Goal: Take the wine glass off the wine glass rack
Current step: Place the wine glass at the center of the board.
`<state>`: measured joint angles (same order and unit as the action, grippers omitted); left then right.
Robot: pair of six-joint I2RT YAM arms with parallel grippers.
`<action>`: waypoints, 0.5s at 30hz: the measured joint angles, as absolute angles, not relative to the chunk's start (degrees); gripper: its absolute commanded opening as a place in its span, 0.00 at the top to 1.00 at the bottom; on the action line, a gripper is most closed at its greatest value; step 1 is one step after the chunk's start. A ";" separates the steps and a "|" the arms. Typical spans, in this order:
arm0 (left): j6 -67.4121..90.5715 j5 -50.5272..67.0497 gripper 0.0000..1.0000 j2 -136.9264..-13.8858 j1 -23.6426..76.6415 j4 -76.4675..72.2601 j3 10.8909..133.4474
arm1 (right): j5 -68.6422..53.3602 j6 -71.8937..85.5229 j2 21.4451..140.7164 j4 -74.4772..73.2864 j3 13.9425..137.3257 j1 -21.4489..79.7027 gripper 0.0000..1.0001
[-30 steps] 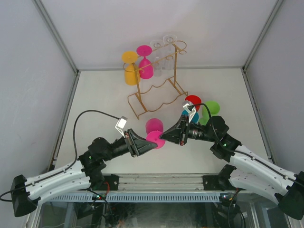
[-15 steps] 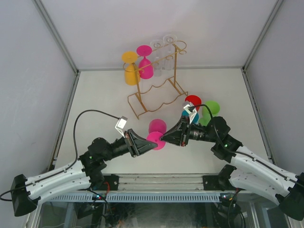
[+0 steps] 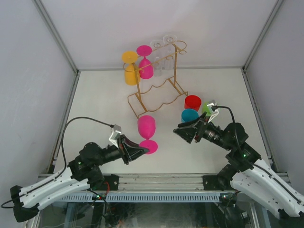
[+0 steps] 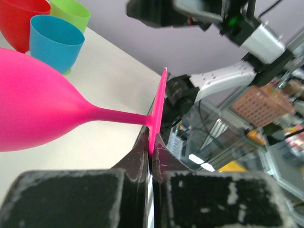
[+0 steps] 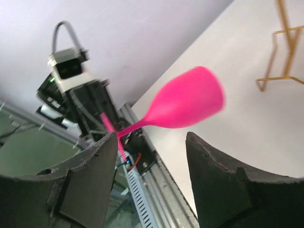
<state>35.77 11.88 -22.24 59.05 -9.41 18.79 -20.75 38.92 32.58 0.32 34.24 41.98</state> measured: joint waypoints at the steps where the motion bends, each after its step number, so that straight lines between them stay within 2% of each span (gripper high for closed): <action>1: 33.61 12.47 1.00 -21.23 59.09 -8.01 18.87 | -20.01 39.62 32.03 -0.97 34.24 40.25 0.39; 7: 15.75 16.69 1.00 -21.06 59.72 8.97 24.32 | -23.94 41.34 32.62 -4.73 34.26 34.09 0.38; 11: 4.27 16.67 1.00 -23.68 60.99 19.94 30.89 | -28.67 41.10 34.35 -6.87 35.57 33.50 0.37; 15: -5.56 17.28 1.00 -23.86 62.70 25.82 31.59 | -30.41 40.66 35.22 -8.08 36.27 33.43 0.36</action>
<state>-5.56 17.28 -23.86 62.70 25.82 31.59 -30.41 40.66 35.22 -8.08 36.27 33.43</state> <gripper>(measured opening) 0.012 0.634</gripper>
